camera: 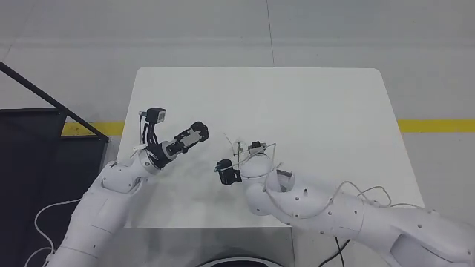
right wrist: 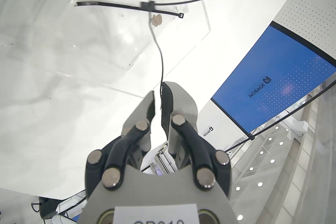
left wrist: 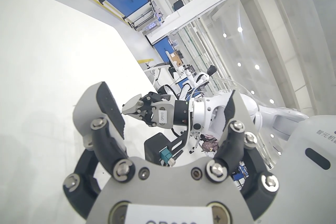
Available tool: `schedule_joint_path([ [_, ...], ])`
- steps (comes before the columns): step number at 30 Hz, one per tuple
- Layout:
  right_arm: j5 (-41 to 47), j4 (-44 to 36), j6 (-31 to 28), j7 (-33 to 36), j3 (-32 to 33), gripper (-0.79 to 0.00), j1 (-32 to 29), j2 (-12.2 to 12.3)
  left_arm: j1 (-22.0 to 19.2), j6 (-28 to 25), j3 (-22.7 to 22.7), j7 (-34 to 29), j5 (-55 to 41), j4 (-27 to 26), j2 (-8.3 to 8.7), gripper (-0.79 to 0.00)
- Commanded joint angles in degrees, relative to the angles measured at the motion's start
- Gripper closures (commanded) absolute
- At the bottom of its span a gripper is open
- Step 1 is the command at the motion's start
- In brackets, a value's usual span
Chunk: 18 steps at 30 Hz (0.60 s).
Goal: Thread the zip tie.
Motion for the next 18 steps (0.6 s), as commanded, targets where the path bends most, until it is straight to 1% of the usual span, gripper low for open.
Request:
schedule_joint_path([
  [1,-0.29,0.04,0.10,0.10,0.00,-0.172,-0.10,-0.24,-0.04,-0.10,0.04,-0.11,0.00,0.04,-0.02,-0.785],
  [4,-0.51,-0.07,0.32,0.32,0.00,-0.209,-0.12,-0.40,-0.05,-0.25,-0.01,-0.06,0.01,0.12,-0.05,-0.785],
  [11,-0.73,-0.80,0.81,0.80,0.00,-0.203,-0.20,-0.26,0.01,-0.21,-0.04,0.02,0.19,0.13,-0.10,-0.785],
  [16,-0.03,-2.81,1.26,1.25,0.00,-0.209,-0.06,0.42,-0.04,-0.15,0.00,0.06,0.35,0.15,-0.15,-0.785],
  [17,0.32,-3.45,1.32,1.31,0.00,-0.228,0.09,0.71,-0.05,-0.15,0.00,0.07,0.35,0.15,-0.15,-0.785],
  [18,0.80,-4.17,1.35,1.34,0.00,-0.274,0.22,1.06,-0.07,-0.13,-0.01,0.07,0.36,0.13,-0.16,-0.785],
])
